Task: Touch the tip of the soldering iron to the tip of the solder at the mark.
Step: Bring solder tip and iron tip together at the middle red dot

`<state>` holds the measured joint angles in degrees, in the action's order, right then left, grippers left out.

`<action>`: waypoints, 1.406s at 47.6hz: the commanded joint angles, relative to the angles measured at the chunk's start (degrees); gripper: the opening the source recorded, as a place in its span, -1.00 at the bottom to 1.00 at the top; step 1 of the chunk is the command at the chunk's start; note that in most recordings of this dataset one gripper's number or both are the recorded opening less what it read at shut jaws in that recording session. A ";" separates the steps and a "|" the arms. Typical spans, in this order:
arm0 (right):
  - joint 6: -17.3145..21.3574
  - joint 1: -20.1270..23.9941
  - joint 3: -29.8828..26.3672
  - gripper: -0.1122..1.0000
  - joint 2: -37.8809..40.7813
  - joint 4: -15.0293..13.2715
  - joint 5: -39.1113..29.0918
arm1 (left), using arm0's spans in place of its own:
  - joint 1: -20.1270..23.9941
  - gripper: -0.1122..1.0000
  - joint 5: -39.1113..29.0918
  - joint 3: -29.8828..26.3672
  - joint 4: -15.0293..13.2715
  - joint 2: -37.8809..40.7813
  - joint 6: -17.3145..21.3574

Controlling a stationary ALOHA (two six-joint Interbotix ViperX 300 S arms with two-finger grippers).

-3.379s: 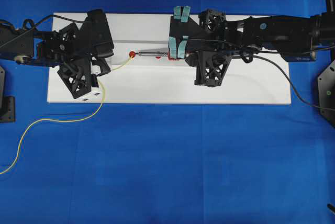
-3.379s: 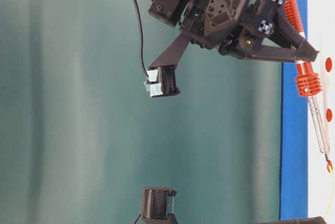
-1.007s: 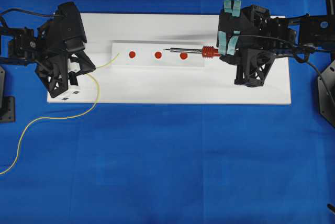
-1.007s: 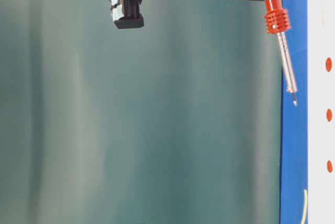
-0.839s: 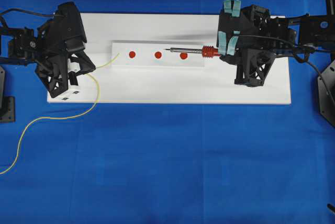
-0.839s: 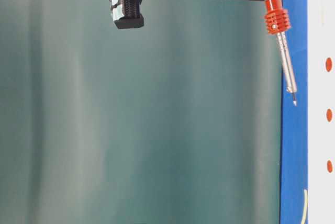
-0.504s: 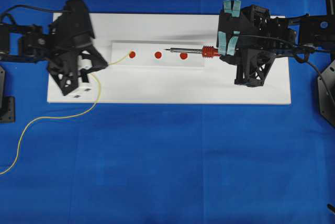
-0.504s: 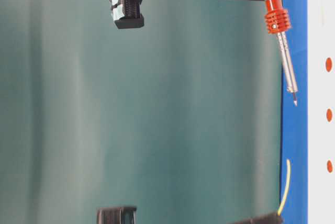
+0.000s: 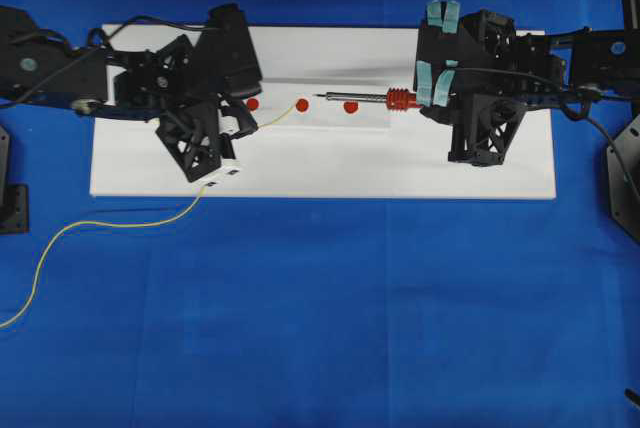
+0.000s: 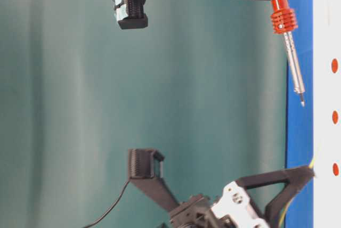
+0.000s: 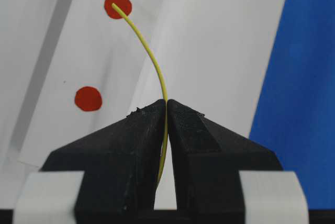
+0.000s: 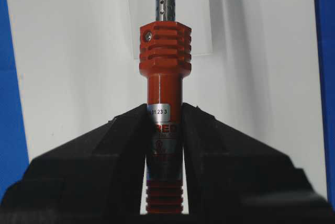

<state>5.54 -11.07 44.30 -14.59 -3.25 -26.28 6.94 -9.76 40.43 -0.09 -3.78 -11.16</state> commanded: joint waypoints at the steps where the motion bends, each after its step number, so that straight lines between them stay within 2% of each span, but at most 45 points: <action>1: 0.00 0.09 -0.53 -0.68 -0.35 -0.09 0.44 | -0.09 -0.75 0.26 -1.41 0.09 0.26 0.09; 28: -0.09 0.18 -0.70 -0.68 0.97 -0.09 1.05 | 0.18 -0.75 0.62 -1.23 0.09 2.11 0.00; 52: -0.18 0.18 -4.39 -0.68 7.56 -0.09 1.93 | 0.18 -0.75 0.44 -1.14 0.09 2.02 0.00; 67: -0.09 0.18 -4.48 -0.68 8.53 -0.09 1.85 | -0.18 -0.75 0.26 -1.58 0.09 2.20 0.00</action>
<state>5.45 -10.99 41.13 -5.45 -3.25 -24.79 7.03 -9.67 40.17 -0.18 -0.97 -11.16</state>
